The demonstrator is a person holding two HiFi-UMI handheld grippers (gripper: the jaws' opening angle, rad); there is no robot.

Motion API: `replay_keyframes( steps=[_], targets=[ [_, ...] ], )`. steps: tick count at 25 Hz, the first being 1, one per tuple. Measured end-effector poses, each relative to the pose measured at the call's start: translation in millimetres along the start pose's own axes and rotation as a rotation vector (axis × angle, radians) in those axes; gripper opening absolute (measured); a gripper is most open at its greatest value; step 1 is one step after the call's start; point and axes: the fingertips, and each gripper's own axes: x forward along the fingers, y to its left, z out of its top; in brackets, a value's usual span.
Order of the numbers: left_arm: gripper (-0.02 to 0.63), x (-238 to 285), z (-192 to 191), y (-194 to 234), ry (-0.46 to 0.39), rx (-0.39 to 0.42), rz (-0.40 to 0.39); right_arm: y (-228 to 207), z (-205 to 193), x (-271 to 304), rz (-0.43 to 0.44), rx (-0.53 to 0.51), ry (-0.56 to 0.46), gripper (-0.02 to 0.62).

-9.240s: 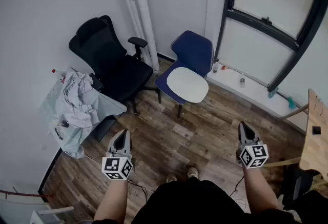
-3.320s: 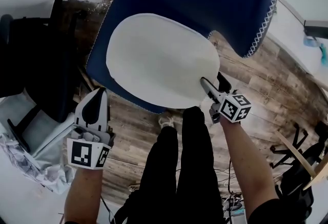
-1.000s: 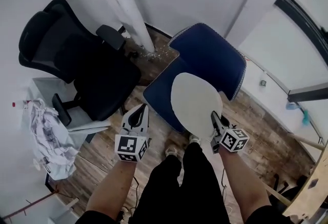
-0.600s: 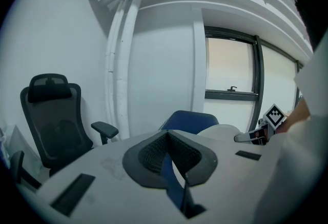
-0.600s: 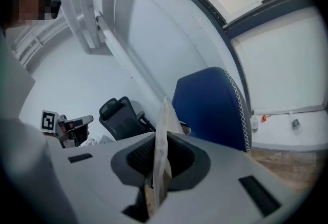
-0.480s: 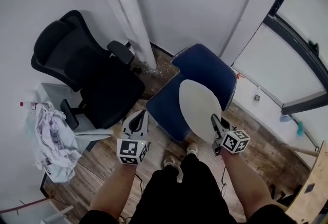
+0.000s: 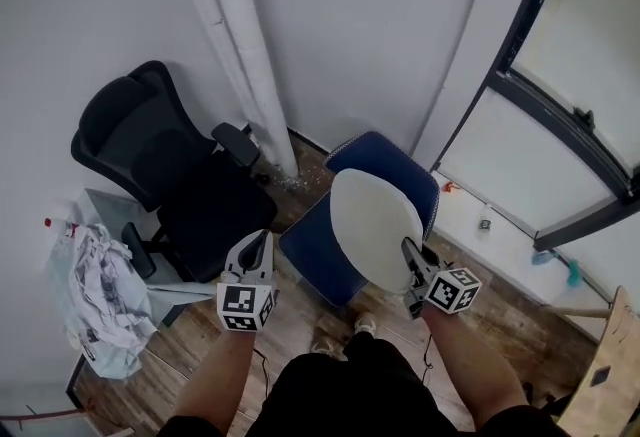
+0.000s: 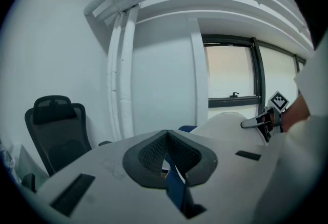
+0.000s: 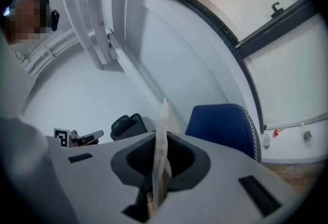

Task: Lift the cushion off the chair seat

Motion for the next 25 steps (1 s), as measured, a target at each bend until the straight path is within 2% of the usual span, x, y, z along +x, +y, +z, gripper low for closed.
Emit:
replay_keyframes(
  steps=[9, 17, 21, 25],
  targets=[
    [0.005, 1.8, 64.8, -3.9, -0.097, 0.042, -0.028, 21.6, 51.5, -18.4, 0.024, -0.053, -0.018, 0.041],
    [0.005, -22.6, 77.2, 3.9, -0.104, 0.022, -0.009, 47.2, 87.8, -29.8, 0.074, -0.098, -0.054, 0.041],
    [0.005, -36.3, 85.9, 0.1, -0.118, 0.042, -0.033, 65.7, 104.2, -30.8, 0.116, -0.119, -0.062, 0.041],
    [0.005, -47.3, 98.5, 10.5, -0.136, 0.052, -0.011, 81.1, 124.9, -32.9, 0.133, -0.129, -0.098, 0.041]
  ],
)
